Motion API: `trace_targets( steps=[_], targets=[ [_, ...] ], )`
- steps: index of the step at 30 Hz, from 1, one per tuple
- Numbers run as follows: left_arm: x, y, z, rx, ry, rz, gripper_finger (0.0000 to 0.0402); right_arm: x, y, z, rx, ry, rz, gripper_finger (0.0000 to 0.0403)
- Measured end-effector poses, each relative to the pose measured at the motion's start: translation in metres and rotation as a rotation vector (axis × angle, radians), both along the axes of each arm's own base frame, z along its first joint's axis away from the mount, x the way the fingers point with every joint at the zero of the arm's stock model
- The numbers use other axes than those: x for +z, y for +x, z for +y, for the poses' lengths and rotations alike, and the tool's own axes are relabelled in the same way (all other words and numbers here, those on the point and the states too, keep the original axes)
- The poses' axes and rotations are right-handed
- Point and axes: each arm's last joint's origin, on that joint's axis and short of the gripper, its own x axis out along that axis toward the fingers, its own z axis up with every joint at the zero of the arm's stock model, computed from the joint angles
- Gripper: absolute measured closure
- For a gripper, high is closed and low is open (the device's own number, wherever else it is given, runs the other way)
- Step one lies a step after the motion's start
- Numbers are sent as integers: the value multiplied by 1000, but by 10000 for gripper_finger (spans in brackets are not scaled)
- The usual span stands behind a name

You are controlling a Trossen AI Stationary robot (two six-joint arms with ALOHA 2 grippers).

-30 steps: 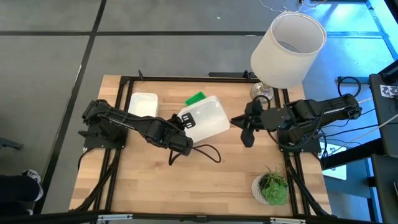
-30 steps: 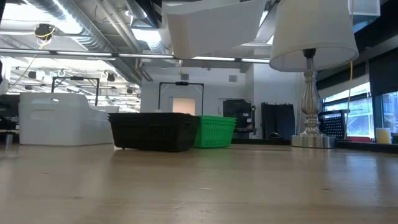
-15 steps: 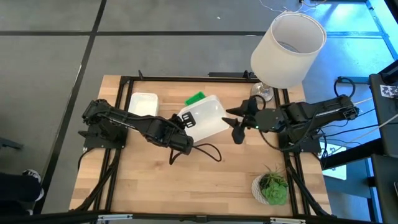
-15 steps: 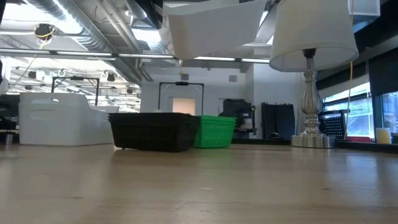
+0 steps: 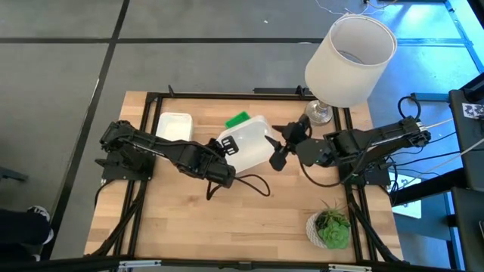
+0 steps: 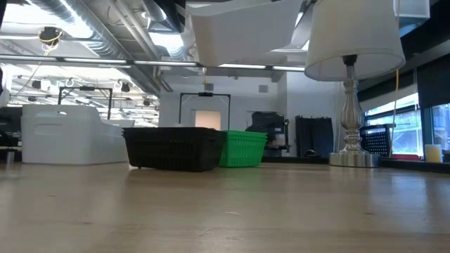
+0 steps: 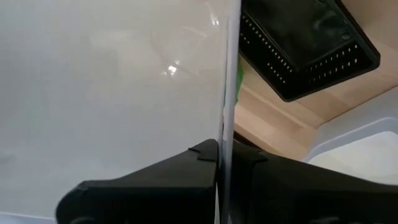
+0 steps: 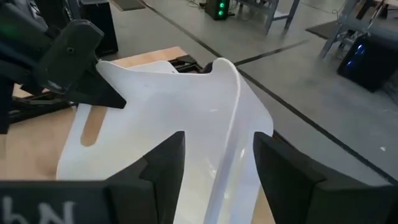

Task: Stack baskets by color
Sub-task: Stack the right white bin on the left white bins

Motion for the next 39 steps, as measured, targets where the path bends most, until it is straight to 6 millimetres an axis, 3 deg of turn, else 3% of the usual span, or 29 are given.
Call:
trace_targets(
  steps=[10, 20, 29, 39],
  targets=[
    [1, 1, -7, -24, -5, -23, 401, 0, 3, -13, -19, 30, -2, 219],
    [0, -3, -7, -36, 11, 23, 401, -1, 5, -17, 21, 111, -12, 279],
    [-2, -9, 0, -142, 101, 222, 401, 0, 5, -11, 106, 21, 41, 280],
    [-4, -11, 3, -207, 42, 321, 401, 8, 7, -3, 158, -78, 16, 262]
  ],
)
